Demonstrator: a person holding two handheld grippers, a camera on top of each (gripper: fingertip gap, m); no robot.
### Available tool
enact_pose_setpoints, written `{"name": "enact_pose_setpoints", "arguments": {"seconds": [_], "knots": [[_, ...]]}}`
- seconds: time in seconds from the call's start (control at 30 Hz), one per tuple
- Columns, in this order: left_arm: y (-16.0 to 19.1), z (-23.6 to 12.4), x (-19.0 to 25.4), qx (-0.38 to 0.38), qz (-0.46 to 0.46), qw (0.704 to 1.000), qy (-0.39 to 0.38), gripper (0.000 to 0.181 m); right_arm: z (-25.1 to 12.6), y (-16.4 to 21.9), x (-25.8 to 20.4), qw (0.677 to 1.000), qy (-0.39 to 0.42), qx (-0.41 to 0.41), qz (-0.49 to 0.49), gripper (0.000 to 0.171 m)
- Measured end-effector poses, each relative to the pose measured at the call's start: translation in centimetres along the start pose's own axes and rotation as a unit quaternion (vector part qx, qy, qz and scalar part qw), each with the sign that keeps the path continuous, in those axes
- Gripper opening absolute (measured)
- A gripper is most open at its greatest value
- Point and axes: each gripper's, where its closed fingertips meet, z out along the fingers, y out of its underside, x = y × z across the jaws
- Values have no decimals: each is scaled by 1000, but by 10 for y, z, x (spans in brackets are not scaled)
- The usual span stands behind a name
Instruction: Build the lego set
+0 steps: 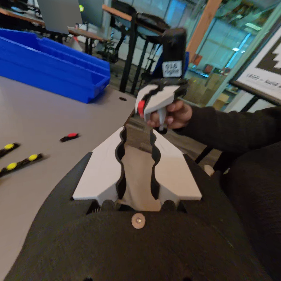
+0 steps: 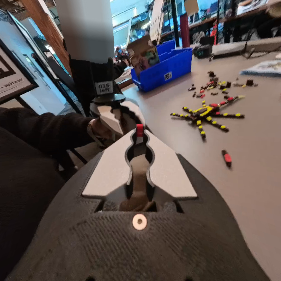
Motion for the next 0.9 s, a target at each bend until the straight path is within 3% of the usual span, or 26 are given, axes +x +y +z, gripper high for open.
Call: {"name": "enact_pose_setpoints", "arguments": {"seconds": [0.27, 0.43, 0.63, 0.9], "knots": [[-8, 30, 77, -8, 64, 974, 215, 29, -25, 14, -64, 992, -121, -7, 23, 6], [-14, 52, 106, -32, 69, 942, 328, 25, -59, 9, -66, 987, -117, 47, 96, 5], [-9, 75, 113, -53, 51, 930, 361, 20, -88, 14, -63, 985, -95, 71, 125, 5], [-10, 82, 114, -55, 55, 932, 355, 10, -94, 13, -65, 981, -102, 79, 145, 5]]}}
